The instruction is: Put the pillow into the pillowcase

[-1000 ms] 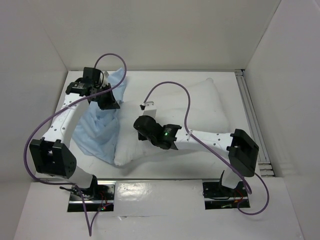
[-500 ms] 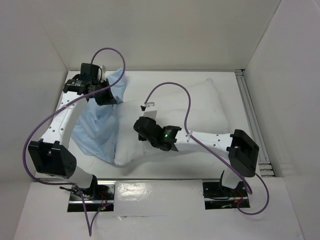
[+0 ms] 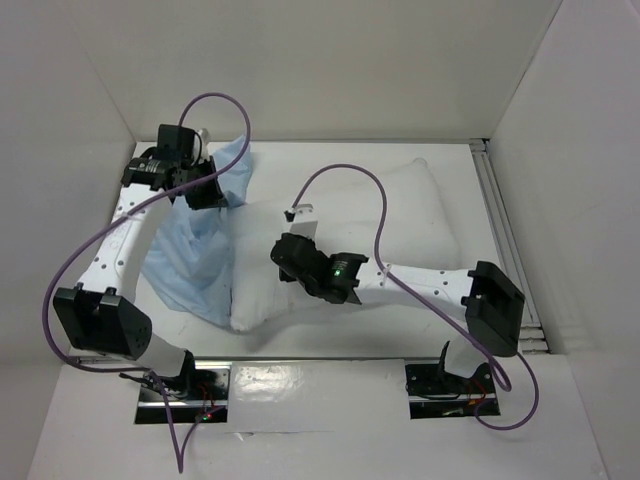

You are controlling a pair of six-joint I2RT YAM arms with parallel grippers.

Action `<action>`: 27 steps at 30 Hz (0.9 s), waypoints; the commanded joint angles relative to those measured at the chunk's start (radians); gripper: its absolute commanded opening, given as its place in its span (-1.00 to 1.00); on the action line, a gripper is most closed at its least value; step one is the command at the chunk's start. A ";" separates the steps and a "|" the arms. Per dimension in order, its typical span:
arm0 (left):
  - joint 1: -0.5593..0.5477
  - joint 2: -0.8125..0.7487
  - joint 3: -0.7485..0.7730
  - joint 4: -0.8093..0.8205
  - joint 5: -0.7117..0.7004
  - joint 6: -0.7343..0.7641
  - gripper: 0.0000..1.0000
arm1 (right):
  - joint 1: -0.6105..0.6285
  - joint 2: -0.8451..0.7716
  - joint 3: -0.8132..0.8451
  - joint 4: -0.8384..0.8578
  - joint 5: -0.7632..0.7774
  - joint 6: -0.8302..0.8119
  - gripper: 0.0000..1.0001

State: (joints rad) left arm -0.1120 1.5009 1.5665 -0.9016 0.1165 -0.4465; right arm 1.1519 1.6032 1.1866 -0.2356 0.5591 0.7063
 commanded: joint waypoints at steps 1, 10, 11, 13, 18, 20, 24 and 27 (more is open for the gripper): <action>-0.002 -0.102 0.017 -0.005 0.029 0.020 -1.00 | -0.038 -0.011 0.096 -0.033 0.036 -0.065 -1.00; -0.002 -0.215 -0.040 -0.013 0.175 0.058 -1.00 | -0.165 0.018 0.214 0.027 -0.094 -0.157 -1.00; -0.002 -0.215 -0.051 -0.013 0.164 0.058 -1.00 | -0.188 0.009 0.214 0.027 -0.105 -0.166 -1.00; -0.002 -0.226 -0.062 -0.022 0.164 0.068 -1.00 | -0.199 0.009 0.223 0.027 -0.117 -0.166 -1.00; -0.002 -0.226 -0.071 -0.022 0.155 0.068 -1.00 | -0.219 -0.011 0.223 0.045 -0.169 -0.166 -1.00; -0.002 -0.226 -0.071 -0.022 0.155 0.068 -1.00 | -0.219 -0.011 0.223 0.045 -0.180 -0.166 -1.00; -0.002 -0.226 -0.071 -0.022 0.155 0.068 -1.00 | -0.219 -0.011 0.223 0.045 -0.180 -0.166 -1.00; -0.002 -0.226 -0.071 -0.022 0.155 0.068 -1.00 | -0.219 -0.020 0.223 0.045 -0.171 -0.166 -1.00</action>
State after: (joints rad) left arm -0.1120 1.2915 1.4986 -0.9283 0.2413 -0.3946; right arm 0.9417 1.6238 1.3521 -0.2737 0.3660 0.5411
